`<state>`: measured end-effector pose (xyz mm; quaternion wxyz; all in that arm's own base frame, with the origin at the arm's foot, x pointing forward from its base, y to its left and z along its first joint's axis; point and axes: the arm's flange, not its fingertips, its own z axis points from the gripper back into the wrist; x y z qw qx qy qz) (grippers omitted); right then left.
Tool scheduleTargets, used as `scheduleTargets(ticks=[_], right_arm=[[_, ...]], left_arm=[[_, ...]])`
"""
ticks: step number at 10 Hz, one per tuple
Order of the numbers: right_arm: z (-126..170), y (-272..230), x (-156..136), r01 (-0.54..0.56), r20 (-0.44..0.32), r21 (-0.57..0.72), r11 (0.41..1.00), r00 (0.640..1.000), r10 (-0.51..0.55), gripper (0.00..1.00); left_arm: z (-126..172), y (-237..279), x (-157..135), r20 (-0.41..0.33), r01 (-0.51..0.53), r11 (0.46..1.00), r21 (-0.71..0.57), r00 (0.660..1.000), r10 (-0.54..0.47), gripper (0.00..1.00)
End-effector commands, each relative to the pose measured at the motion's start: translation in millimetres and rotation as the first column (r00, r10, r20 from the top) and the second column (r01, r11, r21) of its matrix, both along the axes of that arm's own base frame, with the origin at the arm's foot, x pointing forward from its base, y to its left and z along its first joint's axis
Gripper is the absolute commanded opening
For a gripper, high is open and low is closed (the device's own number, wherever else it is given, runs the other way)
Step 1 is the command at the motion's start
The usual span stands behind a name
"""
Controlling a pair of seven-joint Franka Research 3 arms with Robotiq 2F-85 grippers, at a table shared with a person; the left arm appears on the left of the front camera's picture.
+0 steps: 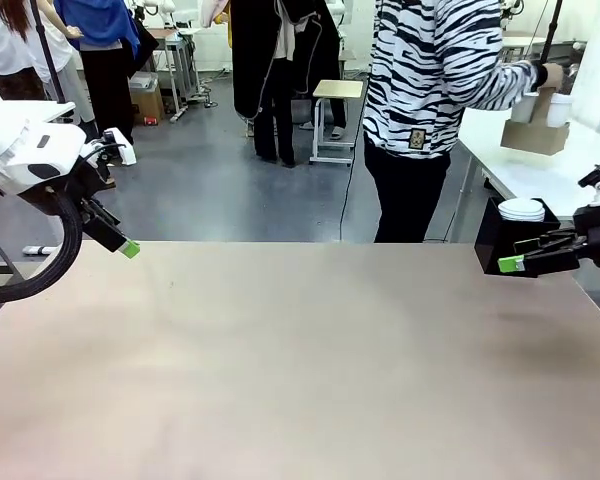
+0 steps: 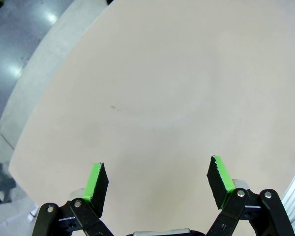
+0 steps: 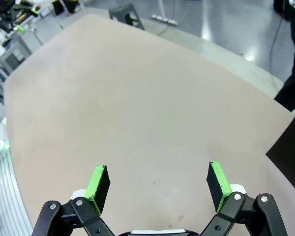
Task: Pour a drink into a cup and package it in a carrier.
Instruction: Insert the held 600 ml Paper Cup into the Cup Carrier.
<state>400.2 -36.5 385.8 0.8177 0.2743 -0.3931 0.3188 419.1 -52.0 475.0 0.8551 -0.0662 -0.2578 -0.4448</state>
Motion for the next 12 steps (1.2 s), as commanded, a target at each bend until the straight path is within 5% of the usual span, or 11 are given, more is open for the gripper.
scheduleTargets(ticks=[1, 12], right_arm=[[0.3, -1.6, -0.6, -0.013, 0.013, 0.001, 1.0, 1.0, 0.013, 1.0], [0.3, -1.6, -0.6, -0.013, 0.013, 0.001, 1.0, 1.0, 0.013, 1.0]], left_arm=[[2.3, 0.3, 0.1, -0.005, -0.011, 1.0, 0.01, 1.0, 0.011, 1.0], [2.3, 0.3, 0.1, -0.005, -0.011, 1.0, 0.01, 1.0, 0.011, 1.0]])
